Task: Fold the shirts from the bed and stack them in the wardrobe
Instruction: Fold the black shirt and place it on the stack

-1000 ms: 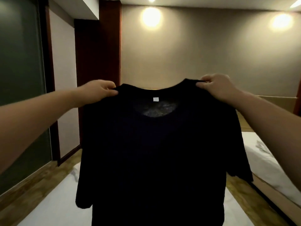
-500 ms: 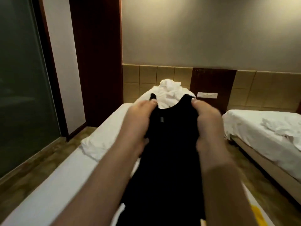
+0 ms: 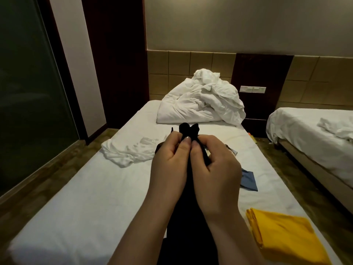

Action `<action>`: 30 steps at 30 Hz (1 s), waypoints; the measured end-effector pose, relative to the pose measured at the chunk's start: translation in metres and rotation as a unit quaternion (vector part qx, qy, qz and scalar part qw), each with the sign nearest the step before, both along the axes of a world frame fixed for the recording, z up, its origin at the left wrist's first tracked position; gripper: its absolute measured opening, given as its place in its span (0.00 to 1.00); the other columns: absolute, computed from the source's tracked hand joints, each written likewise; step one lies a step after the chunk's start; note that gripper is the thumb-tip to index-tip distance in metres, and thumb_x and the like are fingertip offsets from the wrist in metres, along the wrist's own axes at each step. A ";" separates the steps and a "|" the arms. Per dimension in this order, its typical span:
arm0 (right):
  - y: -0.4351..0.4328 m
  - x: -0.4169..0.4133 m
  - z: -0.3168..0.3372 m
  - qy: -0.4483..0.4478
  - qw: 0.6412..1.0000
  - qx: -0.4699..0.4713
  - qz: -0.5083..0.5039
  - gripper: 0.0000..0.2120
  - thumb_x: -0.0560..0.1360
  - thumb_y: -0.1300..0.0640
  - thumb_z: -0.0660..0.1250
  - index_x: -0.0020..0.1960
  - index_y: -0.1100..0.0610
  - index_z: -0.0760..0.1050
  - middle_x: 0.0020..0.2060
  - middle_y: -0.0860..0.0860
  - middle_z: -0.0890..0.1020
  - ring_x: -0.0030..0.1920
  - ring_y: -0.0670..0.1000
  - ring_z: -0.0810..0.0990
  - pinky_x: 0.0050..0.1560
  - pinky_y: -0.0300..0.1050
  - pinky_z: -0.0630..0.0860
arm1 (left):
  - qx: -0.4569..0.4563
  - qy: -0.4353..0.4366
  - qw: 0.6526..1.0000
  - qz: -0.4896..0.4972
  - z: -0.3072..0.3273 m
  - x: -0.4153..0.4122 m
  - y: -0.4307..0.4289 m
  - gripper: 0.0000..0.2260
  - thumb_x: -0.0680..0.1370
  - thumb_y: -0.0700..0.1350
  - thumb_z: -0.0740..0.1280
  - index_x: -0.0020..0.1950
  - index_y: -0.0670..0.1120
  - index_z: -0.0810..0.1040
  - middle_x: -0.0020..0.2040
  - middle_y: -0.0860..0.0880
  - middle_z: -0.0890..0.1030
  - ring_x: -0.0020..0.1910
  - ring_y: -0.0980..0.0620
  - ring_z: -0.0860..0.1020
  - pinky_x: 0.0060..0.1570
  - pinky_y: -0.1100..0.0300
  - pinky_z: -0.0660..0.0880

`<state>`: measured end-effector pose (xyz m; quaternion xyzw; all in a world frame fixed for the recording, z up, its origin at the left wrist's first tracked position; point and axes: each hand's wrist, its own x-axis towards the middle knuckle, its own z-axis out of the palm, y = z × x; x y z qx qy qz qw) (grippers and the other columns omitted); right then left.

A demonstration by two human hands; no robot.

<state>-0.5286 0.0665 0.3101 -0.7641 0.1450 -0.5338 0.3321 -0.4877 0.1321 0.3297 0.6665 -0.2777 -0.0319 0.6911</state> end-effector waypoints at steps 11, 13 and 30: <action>-0.016 -0.006 -0.001 0.096 0.983 -0.064 0.140 0.11 0.76 0.57 0.54 0.39 0.50 0.72 0.33 0.43 0.74 0.37 0.45 0.74 0.36 0.36 0.67 | 0.034 0.018 0.999 -0.009 -0.008 0.011 -0.001 0.26 0.67 0.65 0.65 0.45 0.41 0.73 0.41 0.41 0.78 0.42 0.43 0.78 0.48 0.45 0.76; -0.023 -0.005 0.000 0.123 0.974 -0.073 0.175 0.11 0.74 0.57 0.53 0.38 0.43 0.67 0.34 0.40 0.72 0.38 0.42 0.73 0.38 0.33 0.65 | 0.049 0.015 0.999 -0.005 -0.008 0.012 0.000 0.23 0.66 0.62 0.64 0.45 0.43 0.73 0.42 0.42 0.78 0.45 0.43 0.79 0.49 0.44 0.76; -0.063 0.007 0.052 0.097 0.964 0.021 0.245 0.12 0.72 0.54 0.70 0.48 0.43 0.69 0.48 0.37 0.76 0.50 0.35 0.74 0.48 0.31 0.71 | 0.070 -0.027 0.982 -0.174 0.039 0.046 0.007 0.08 0.77 0.40 0.59 0.39 0.45 0.74 0.30 0.53 0.73 0.33 0.59 0.73 0.31 0.70 0.69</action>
